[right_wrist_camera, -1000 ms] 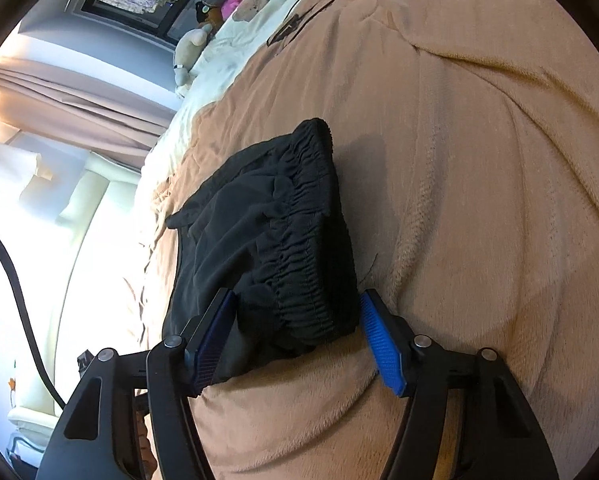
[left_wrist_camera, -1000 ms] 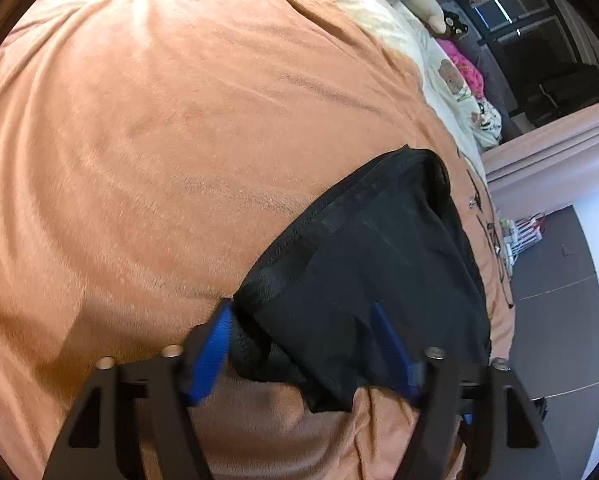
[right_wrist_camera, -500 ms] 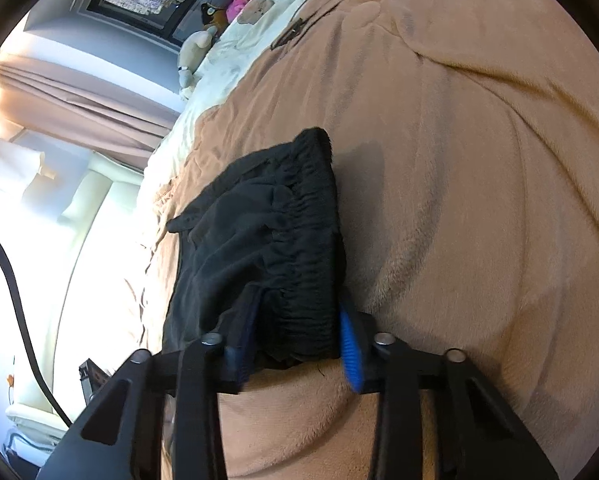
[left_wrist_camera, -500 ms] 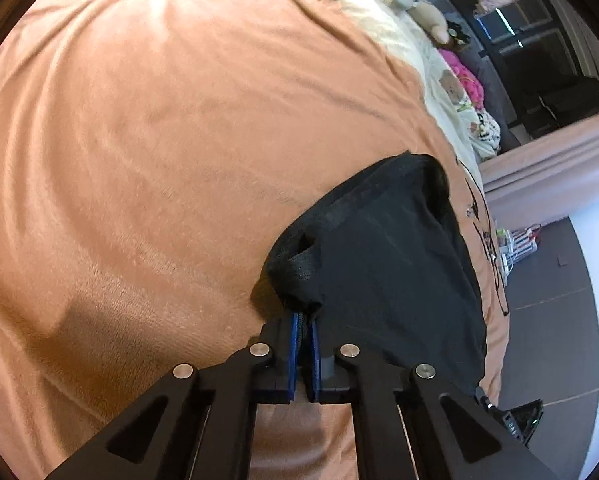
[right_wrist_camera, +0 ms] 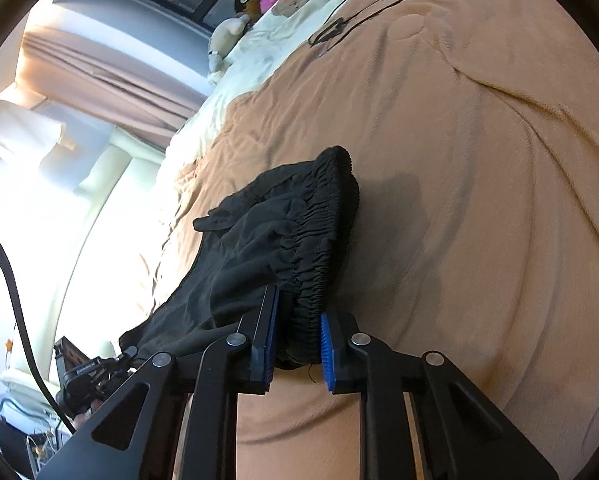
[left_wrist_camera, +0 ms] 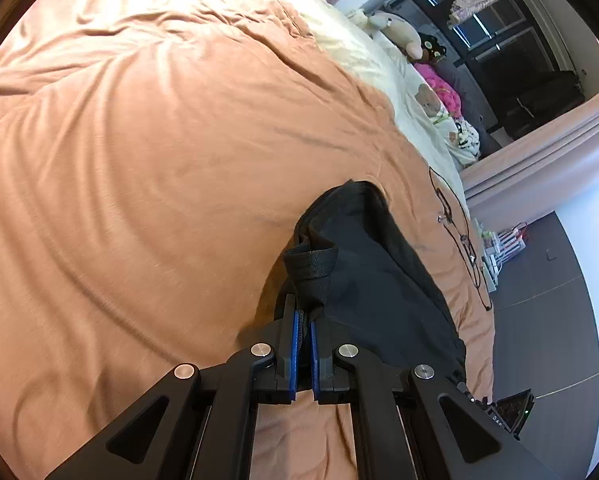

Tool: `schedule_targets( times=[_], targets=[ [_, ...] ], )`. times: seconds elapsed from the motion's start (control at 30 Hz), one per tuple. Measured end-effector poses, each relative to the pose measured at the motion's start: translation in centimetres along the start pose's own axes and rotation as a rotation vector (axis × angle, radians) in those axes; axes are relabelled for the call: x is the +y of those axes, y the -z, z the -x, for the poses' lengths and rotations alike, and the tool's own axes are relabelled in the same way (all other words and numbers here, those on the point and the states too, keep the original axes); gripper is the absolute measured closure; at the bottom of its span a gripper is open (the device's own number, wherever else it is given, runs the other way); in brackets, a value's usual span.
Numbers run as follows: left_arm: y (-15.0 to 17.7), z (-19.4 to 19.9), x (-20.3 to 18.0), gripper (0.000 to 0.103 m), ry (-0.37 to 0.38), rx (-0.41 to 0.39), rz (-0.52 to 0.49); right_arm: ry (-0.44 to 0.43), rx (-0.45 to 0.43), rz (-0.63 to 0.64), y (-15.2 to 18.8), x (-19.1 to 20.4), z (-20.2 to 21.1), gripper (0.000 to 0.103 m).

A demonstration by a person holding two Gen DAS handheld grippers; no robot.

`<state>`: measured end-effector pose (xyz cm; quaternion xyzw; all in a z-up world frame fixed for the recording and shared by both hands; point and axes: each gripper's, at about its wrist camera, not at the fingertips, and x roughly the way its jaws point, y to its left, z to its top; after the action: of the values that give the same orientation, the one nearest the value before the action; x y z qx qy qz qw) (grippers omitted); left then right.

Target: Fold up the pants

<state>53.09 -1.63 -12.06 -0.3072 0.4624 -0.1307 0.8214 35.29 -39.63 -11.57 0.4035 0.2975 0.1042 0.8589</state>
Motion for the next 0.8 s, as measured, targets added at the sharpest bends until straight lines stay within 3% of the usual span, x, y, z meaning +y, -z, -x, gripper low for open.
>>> schedule_targets(
  times=[0.8],
  targets=[
    [10.0, 13.0, 7.4, 0.099, 0.018, -0.043, 0.116, 0.011, 0.158, 0.113, 3.6, 3.6, 1.7, 0.089]
  ],
)
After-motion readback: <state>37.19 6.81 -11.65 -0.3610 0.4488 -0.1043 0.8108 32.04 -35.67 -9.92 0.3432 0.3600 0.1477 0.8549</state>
